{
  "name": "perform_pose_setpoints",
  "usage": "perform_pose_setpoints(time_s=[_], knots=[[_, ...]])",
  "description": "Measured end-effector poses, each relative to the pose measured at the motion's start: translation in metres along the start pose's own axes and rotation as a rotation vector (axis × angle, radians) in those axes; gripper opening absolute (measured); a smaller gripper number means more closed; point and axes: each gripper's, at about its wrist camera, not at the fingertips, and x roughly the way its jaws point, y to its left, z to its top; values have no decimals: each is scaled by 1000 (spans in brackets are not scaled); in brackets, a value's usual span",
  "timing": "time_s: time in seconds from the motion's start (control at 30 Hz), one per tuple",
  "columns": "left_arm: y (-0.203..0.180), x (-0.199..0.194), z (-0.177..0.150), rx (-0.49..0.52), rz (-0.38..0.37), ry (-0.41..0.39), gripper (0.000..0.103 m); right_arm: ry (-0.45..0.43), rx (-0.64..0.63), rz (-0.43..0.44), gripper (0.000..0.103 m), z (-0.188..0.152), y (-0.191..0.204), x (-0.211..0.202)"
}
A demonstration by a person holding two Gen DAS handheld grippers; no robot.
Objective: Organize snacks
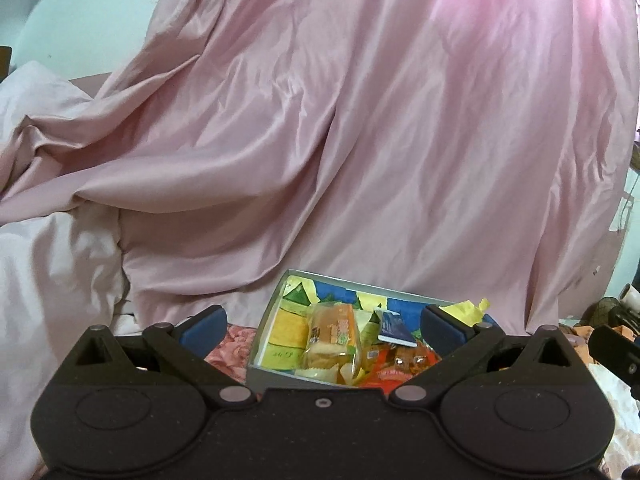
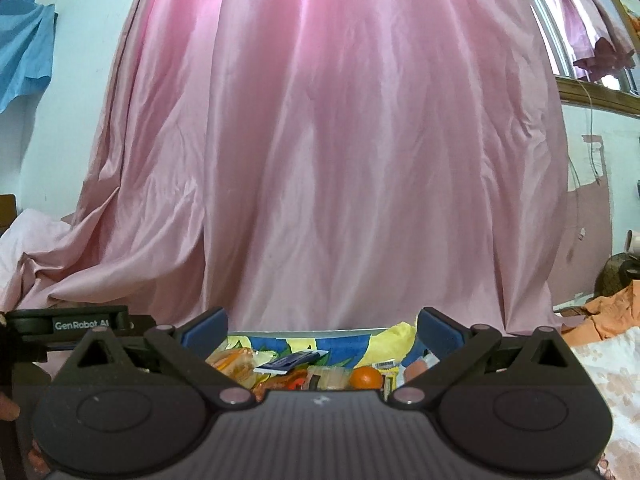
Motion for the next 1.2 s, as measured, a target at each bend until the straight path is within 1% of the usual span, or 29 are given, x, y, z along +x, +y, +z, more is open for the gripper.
perform_pose_setpoints(time_s=[0.3, 0.47, 0.9, 1.2], knots=[[6, -29, -13, 25, 18, -24, 102, 10, 12, -18, 103, -7, 1, -26], [10, -41, -19, 21, 25, -28, 102, 18, 26, -23, 103, -12, 2, -38], [11, -55, -29, 26, 31, -46, 102, 1, 23, -39, 103, -23, 5, -64], [6, -67, -35, 60, 27, -58, 102, 17, 40, -50, 103, -26, 3, -74]])
